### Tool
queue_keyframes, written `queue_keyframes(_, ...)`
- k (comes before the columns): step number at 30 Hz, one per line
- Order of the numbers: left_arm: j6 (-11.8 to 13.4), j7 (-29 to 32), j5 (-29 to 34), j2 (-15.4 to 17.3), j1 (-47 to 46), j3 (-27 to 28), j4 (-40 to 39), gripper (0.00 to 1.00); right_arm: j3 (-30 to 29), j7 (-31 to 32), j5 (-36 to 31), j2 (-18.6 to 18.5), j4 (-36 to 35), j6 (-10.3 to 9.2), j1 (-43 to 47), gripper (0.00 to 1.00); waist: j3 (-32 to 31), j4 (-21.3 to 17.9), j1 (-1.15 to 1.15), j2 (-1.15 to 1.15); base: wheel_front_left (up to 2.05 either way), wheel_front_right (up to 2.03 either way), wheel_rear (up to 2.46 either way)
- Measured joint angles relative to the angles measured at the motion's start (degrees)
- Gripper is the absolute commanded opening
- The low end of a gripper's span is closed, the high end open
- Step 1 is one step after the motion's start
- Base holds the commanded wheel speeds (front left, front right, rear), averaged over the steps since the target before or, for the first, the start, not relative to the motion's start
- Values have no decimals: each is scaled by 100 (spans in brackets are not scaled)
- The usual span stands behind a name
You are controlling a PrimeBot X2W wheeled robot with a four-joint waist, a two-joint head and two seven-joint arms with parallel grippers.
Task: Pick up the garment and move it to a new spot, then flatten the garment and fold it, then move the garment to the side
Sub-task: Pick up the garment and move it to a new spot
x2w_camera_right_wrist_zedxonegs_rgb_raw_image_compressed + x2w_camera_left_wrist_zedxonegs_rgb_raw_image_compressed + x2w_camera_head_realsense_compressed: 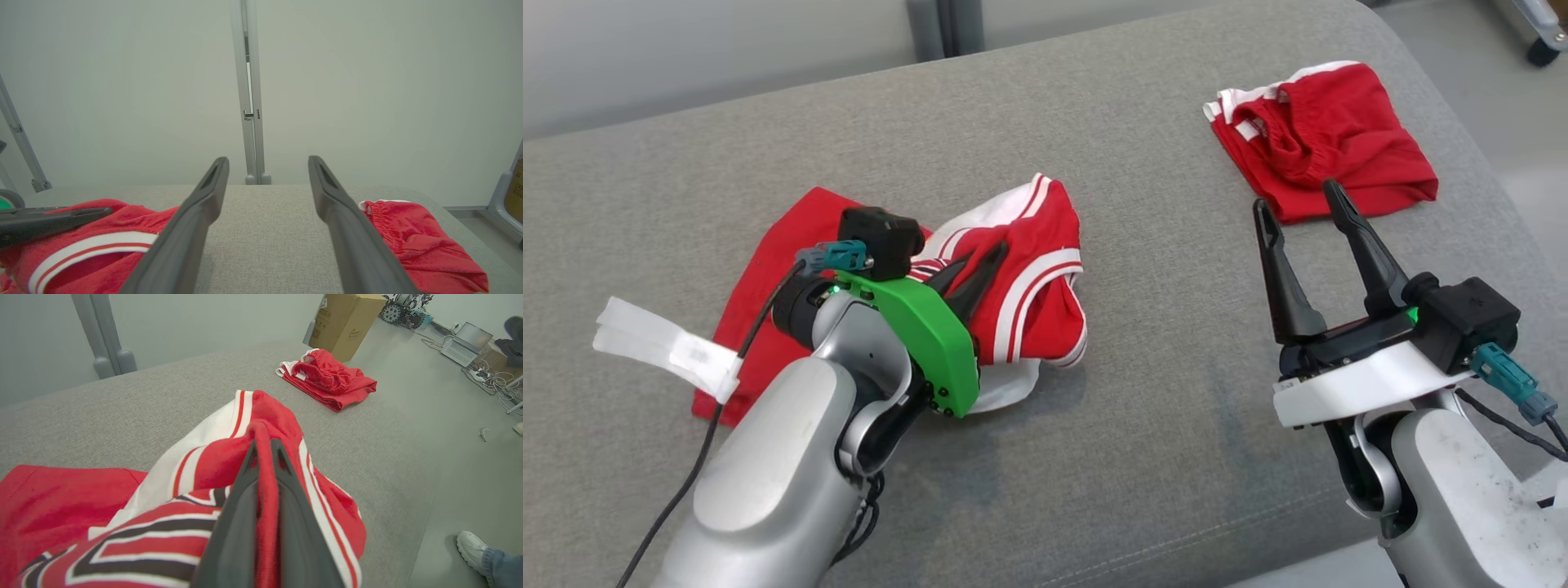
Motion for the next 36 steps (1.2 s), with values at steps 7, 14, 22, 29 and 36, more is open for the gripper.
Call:
queue_keyframes(7, 191, -361, 569, -99, -621, 30, 556, 0, 96, -1, 5, 141, 12, 35, -124, 100, 244, -472, 0, 0, 0, 0, 0)
queue_keyframes(14, 587, -864, 862, -129, -1105, 402, 1043, 100, 226, -9, 20, 303, 93, 136, -284, 100, 525, -974, 0, 0, 0, 0, 0)
queue_keyframes(22, 300, -1412, 861, -575, -1378, 1, 1173, 100, -102, -67, 21, 252, 276, 118, -321, 100, 933, -1250, 0, 0, 0, 0, 0)
queue_keyframes(29, 235, -1879, 804, -513, -1373, -15, 1216, 100, 49, -115, 16, 153, 506, 246, -370, 100, 998, -965, 0, 0, 0, 0, 0)
queue_keyframes(36, 258, -2383, 761, -511, -996, -5, 1180, 100, 378, -115, 13, 138, 918, 510, -435, 100, 898, -463, 0, 0, 0, 0, 0)
